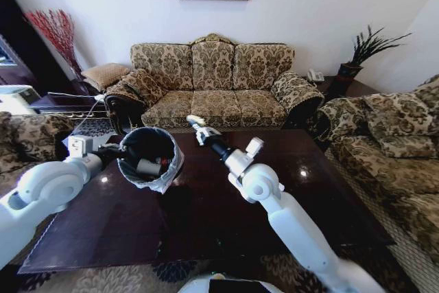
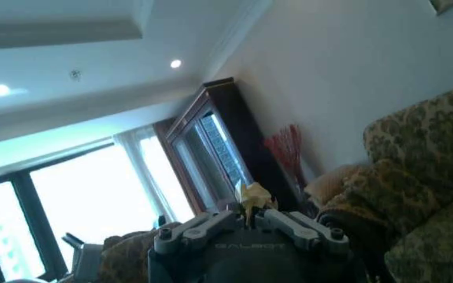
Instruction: Move to the front of the table and place the trash on the table into the trash bin.
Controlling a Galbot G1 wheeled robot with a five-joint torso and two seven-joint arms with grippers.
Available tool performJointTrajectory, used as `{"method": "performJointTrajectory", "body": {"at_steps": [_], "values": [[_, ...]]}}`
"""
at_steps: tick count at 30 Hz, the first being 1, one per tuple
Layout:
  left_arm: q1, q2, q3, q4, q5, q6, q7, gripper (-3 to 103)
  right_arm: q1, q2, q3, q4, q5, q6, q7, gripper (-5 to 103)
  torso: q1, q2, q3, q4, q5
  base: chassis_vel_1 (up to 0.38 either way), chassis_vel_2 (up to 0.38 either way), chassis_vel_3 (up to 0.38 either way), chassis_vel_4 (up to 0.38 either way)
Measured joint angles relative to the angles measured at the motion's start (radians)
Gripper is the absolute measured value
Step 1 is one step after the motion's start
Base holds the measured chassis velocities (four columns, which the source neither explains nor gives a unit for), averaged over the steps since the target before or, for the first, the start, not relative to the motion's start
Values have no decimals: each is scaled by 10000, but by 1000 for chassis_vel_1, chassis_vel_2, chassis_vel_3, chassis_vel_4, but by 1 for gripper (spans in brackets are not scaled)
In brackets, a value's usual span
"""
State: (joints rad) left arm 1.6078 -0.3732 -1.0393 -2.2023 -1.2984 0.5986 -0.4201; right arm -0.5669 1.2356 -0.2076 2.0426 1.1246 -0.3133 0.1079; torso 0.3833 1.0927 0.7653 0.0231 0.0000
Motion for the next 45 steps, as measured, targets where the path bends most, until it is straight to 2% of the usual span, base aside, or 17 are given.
{"method": "performJointTrajectory", "body": {"at_steps": [3,6,8,13,22,25,26,29,30,33,35,38,39,40,41,44,45], "values": [[0,41,0,0,-131,29,-35,1,456,12,-245,-195,67,-115,0,0,0,0,0,3,0,0,0,0,0],[2,111,11,-122,-979,183,-378,1,1873,212,-1059,-957,170,-355,-233,0,1,0,0,3,-1,0,0,0,0],[8,110,39,-160,-1200,218,-469,1,2165,290,-1279,-1151,137,-401,-256,0,2,0,0,2,-2,0,0,0,0],[-77,133,33,-160,-1955,277,-813,1,2858,651,-2041,-1718,-317,-631,115,-3,1,0,0,3,-2,0,0,0,0],[-201,198,7,-254,-2070,274,-855,1,2939,993,-2500,-1980,-920,-800,261,5,1,0,0,-1,-1,0,0,0,0],[-160,149,-17,-346,-2069,274,-854,1,2928,1138,-2470,-2085,-1036,-799,198,18,1,0,0,1,-2,0,0,0,0],[-160,149,-17,-346,-2069,274,-854,1,2928,1138,-2470,-2085,-1036,-799,198,18,1,0,0,1,-2,0,0,0,0],[-146,98,-57,-392,-2060,274,-853,1,2956,1160,-2526,-2102,-1050,-799,97,33,0,0,0,0,-1,0,0,0,0],[-146,98,-57,-392,-2060,274,-853,1,2956,1160,-2526,-2102,-1050,-799,97,33,0,0,0,0,-1,0,0,0,0],[-134,24,-78,-471,-2050,274,-851,1,2958,1175,-2602,-2129,-1085,-798,80,50,0,0,0,1,-1,0,0,0,0],[-128,6,-82,-481,-2047,274,-850,1,2957,1175,-2613,-2136,-1096,-793,80,50,0,0,0,1,-1,0,0,0,0],[-112,-36,-90,-492,-2033,274,-849,1,2929,1191,-2605,-2163,-1126,-668,54,65,-1,0,0,1,-1,0,0,0,0],[-112,-36,-90,-492,-2033,274,-849,1,2929,1191,-2605,-2163,-1126,-668,54,65,-1,0,0,1,-1,0,0,0,0],[-111,-42,-91,-489,-2027,274,-849,1,2873,1191,-2480,-2157,-1126,-548,-7,71,0,0,0,2,-1,0,0,0,0],[-111,-41,-91,-471,-2024,273,-846,1,2819,1186,-2364,-2121,-1133,-489,-34,71,0,0,0,3,-1,0,0,0,0],[-151,-30,-96,-254,-1991,255,-843,1,2317,1045,-1489,-1623,-1535,-35,29,87,0,-1,0,1,-1,0,0,0,0],[-151,-30,-96,-254,-1991,255,-843,1,2317,1045,-1489,-1623,-1535,-35,29,87,0,-1,0,1,-1,0,0,0,0]]}}
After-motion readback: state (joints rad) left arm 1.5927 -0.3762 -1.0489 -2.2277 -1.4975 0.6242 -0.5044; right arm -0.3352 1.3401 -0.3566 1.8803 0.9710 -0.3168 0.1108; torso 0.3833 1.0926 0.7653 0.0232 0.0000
